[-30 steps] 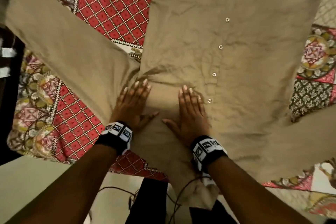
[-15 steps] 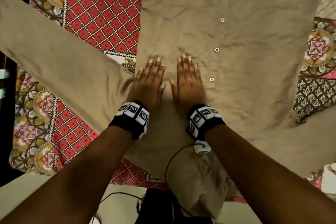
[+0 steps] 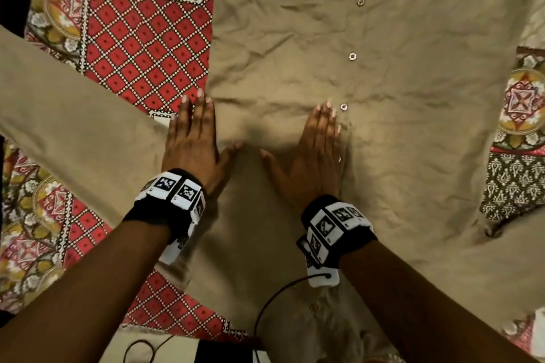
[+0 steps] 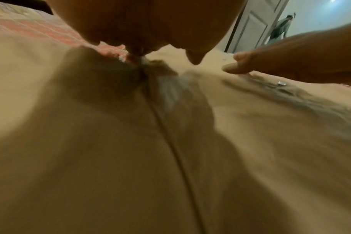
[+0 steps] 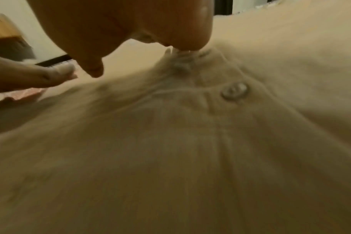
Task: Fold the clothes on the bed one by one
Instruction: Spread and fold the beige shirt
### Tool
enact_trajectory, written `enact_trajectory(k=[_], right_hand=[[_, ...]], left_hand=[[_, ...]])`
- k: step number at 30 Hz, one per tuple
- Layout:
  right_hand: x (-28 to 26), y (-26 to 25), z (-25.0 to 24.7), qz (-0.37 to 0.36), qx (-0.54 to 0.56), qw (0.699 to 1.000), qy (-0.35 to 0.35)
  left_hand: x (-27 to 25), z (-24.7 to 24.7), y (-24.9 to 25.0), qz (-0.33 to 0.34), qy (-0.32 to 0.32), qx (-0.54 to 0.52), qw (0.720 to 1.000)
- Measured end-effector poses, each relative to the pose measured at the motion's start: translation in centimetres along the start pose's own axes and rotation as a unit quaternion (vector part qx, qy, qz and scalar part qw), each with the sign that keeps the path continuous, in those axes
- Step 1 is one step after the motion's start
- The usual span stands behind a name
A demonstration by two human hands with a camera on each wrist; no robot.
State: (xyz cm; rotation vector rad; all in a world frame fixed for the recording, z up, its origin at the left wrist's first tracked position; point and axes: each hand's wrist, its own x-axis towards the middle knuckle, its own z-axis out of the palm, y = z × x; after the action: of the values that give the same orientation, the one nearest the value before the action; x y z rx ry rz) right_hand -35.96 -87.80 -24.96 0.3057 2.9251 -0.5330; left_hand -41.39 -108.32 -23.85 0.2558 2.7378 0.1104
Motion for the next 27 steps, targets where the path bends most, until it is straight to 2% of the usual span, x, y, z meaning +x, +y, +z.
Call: enact_trajectory(k=[2, 4, 6, 8, 10, 13, 17, 19, 21, 23, 25, 27], right_hand=[[2.5, -0.6, -0.7, -0.054, 0.006, 0.998, 0.013], [6.6, -1.3, -0.6, -0.118, -0.006, 0.993, 0.015], [10.3, -1.4, 0.0, -0.163, -0.029, 0.986, -0.026], [12.2, -0.8, 0.5, -0.201, -0.059, 0.976, -0.058], [12.4, 0.5, 0.6, -0.216, -0.077, 0.973, -0.03], [12.4, 1.5, 0.0, -0.143, -0.064, 0.988, 0.012], [13.0, 0.8, -0.9, 0.009, -0.039, 0.999, 0.012], [14.0, 0.1, -1.4, 0.042, 0.004, 0.999, 0.006], [15.9, -0.8, -1.9, 0.003, 0.012, 1.0, 0.011], [18.5, -1.8, -2.3, -0.084, -0.016, 0.996, -0.006], [20.9, -2.1, -2.6, -0.169, -0.059, 0.981, -0.077], [22.7, -1.2, -3.1, -0.224, -0.084, 0.964, -0.12]], left_hand=[[2.1, -1.5, 0.7, 0.041, 0.034, -0.007, 0.999], [5.3, -2.6, 1.5, 0.116, 0.051, -0.015, 0.992], [8.8, -2.6, 2.6, 0.163, 0.021, -0.016, 0.986], [10.8, -2.1, 2.8, 0.163, -0.022, 0.004, 0.986], [11.6, -1.8, 1.4, 0.145, -0.018, 0.039, 0.988], [12.4, -2.9, -1.4, 0.077, 0.006, 0.032, 0.996], [13.3, -4.6, -2.5, 0.086, -0.02, 0.044, 0.995], [14.1, -5.7, -2.5, 0.076, -0.031, 0.038, 0.996], [15.1, -7.1, -1.9, 0.078, -0.022, 0.025, 0.996], [16.5, -8.3, -0.6, 0.106, 0.011, 0.005, 0.994], [18.7, -8.6, 0.9, 0.159, 0.031, -0.001, 0.987], [21.1, -8.1, 1.8, 0.209, -0.004, 0.022, 0.978]])
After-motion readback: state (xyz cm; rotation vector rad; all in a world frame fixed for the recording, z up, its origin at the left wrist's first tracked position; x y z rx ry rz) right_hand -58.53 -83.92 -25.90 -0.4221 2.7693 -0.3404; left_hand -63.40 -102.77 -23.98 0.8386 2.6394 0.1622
